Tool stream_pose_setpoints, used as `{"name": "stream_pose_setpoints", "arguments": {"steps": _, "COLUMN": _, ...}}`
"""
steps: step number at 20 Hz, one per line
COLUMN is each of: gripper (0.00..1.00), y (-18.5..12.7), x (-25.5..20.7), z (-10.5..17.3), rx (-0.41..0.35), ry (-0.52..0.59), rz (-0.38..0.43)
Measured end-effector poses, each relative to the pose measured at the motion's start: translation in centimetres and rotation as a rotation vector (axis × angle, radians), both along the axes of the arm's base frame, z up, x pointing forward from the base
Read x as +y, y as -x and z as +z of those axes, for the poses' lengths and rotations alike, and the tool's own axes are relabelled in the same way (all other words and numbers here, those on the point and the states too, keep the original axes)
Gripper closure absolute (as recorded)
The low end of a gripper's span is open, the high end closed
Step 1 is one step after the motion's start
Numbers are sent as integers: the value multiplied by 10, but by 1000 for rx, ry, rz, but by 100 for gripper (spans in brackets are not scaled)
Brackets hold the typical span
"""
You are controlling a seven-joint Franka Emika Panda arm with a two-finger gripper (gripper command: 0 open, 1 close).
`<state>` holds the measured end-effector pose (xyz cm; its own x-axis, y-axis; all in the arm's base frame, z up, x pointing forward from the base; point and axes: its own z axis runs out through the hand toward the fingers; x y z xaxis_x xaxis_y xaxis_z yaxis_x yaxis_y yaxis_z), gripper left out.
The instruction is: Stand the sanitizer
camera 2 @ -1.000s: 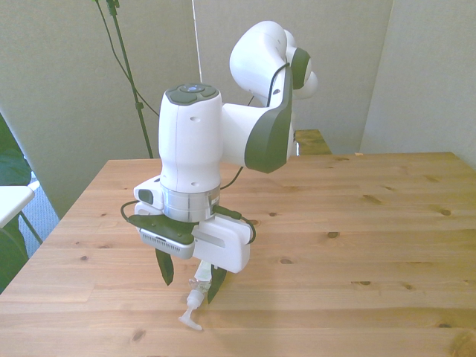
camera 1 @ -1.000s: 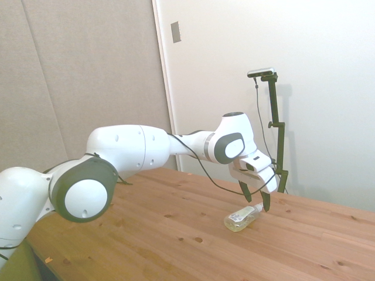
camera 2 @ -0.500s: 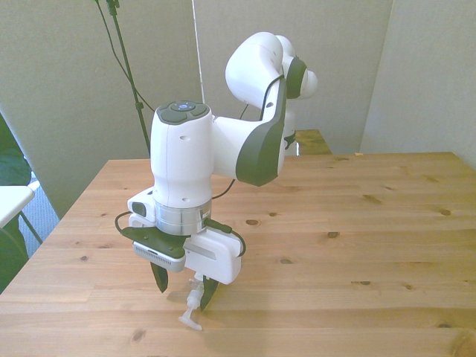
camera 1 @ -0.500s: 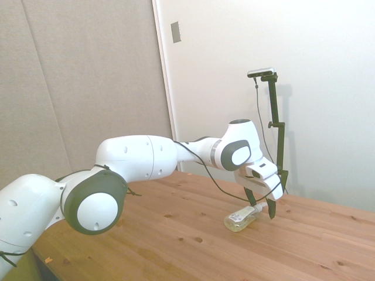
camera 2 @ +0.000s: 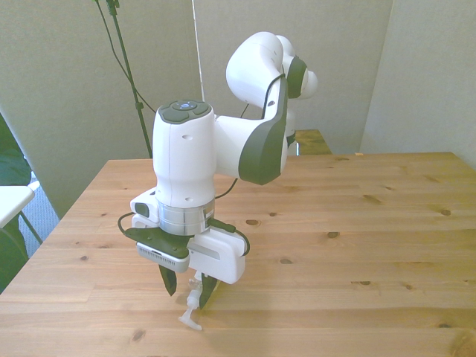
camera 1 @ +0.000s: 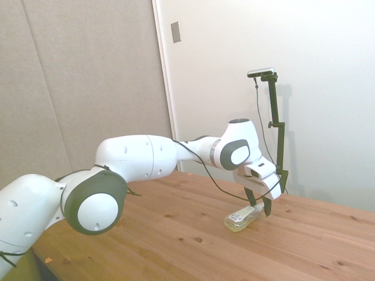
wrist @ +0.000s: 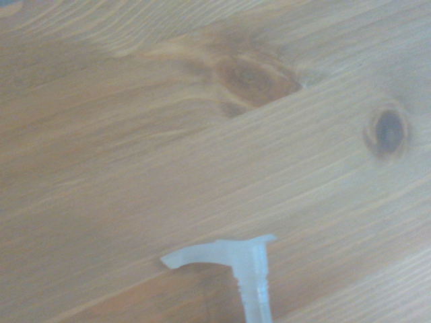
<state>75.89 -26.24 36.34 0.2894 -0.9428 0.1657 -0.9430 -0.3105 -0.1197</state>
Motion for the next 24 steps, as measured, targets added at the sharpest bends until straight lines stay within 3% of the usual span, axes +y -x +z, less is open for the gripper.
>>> {"name": "stream_pose_setpoints", "arguments": {"steps": 15, "gripper": 100, "y": 2, "x": -6, "z": 2, "rx": 10, "ry": -43, "rz": -4}}
{"name": "stream_pose_setpoints", "arguments": {"steps": 18, "gripper": 100, "y": -4, "x": 0, "z": 18, "rx": -43, "ry": -20, "rz": 7}}
{"name": "stream_pose_setpoints", "arguments": {"steps": 24, "gripper": 100, "y": -7, "x": 46, "z": 80, "rx": -204, "ry": 84, "rz": 35}}
